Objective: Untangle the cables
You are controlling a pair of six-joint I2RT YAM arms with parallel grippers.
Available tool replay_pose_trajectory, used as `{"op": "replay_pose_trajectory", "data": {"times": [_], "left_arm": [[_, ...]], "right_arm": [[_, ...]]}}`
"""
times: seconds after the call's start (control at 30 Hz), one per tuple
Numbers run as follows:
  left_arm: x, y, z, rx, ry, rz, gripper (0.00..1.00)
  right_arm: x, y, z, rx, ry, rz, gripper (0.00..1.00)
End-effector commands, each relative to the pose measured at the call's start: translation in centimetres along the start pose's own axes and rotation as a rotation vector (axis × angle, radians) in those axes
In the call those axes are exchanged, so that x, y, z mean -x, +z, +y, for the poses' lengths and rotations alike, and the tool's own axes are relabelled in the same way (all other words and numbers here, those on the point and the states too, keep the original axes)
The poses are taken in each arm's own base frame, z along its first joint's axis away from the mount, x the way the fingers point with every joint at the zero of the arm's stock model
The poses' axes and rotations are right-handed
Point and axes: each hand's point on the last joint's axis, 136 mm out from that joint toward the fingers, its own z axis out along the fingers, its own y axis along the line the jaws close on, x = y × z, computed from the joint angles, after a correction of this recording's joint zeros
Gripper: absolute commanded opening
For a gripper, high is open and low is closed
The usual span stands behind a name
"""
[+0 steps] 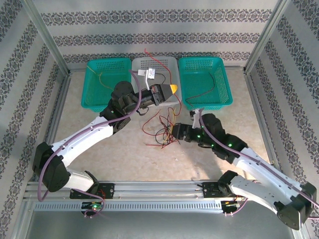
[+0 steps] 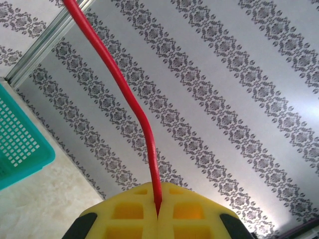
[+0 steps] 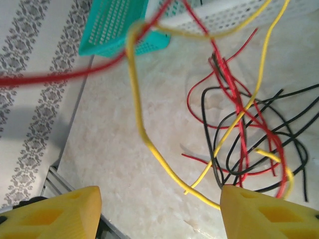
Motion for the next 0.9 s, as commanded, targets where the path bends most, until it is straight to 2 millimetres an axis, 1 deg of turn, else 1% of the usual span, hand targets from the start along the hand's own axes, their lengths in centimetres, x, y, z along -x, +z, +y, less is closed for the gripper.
{"op": "replay_pose_trajectory", "data": {"times": [0.0, 0.07, 0.13, 0.2, 0.23, 0.3, 0.33, 0.4, 0.47, 0.53, 0.63, 0.77, 0.87], "left_arm": [[2.6, -0.8, -3.4, -0.066, 0.008, -0.061, 0.00], [2.8, -1.0, -3.8, -0.068, 0.016, -0.061, 0.00], [2.9, -1.3, -4.0, -0.056, 0.033, -0.062, 0.00], [3.2, -1.6, -4.2, -0.038, 0.049, -0.068, 0.00], [3.5, -1.7, -4.2, -0.030, 0.052, -0.076, 0.00], [4.7, -2.1, -4.1, 0.006, 0.034, -0.107, 0.00], [5.4, -2.2, -4.3, 0.012, 0.030, -0.120, 0.00], [6.9, -2.7, -5.1, 0.015, 0.032, -0.155, 0.00], [8.4, -3.2, -6.1, 0.007, 0.040, -0.186, 0.00], [9.8, -3.7, -7.4, -0.015, 0.057, -0.211, 0.00], [11.8, -4.7, -9.3, -0.031, 0.083, -0.249, 0.00], [13.6, -6.0, -11.4, -0.061, 0.106, -0.286, 0.00], [14.0, -6.4, -13.0, -0.087, 0.124, -0.270, 0.00]], "right_arm": [[2.2, 1.1, 0.2, 0.010, 0.009, -0.109, 0.62], [2.4, 1.6, -0.7, -0.025, 0.005, -0.119, 0.58], [2.4, 1.8, -1.2, -0.040, 0.005, -0.120, 0.48], [2.0, 2.0, -1.9, -0.060, 0.007, -0.119, 0.29], [1.8, 2.0, -2.3, -0.068, 0.012, -0.117, 0.24], [1.1, 2.1, -3.3, -0.090, 0.031, -0.109, 0.14], [0.6, 2.2, -3.9, -0.101, 0.038, -0.100, 0.11], [-0.3, 2.3, -5.2, -0.141, 0.060, -0.082, 0.07], [-1.4, 2.6, -6.2, -0.172, 0.077, -0.046, 0.06], [-2.7, 3.3, -7.4, -0.204, 0.108, 0.001, 0.06], [-4.1, 4.1, -8.9, -0.237, 0.150, 0.040, 0.08], [-5.1, 5.0, -10.5, -0.276, 0.189, 0.071, 0.08], [-5.8, 5.6, -11.6, -0.312, 0.214, 0.109, 0.09]]}}
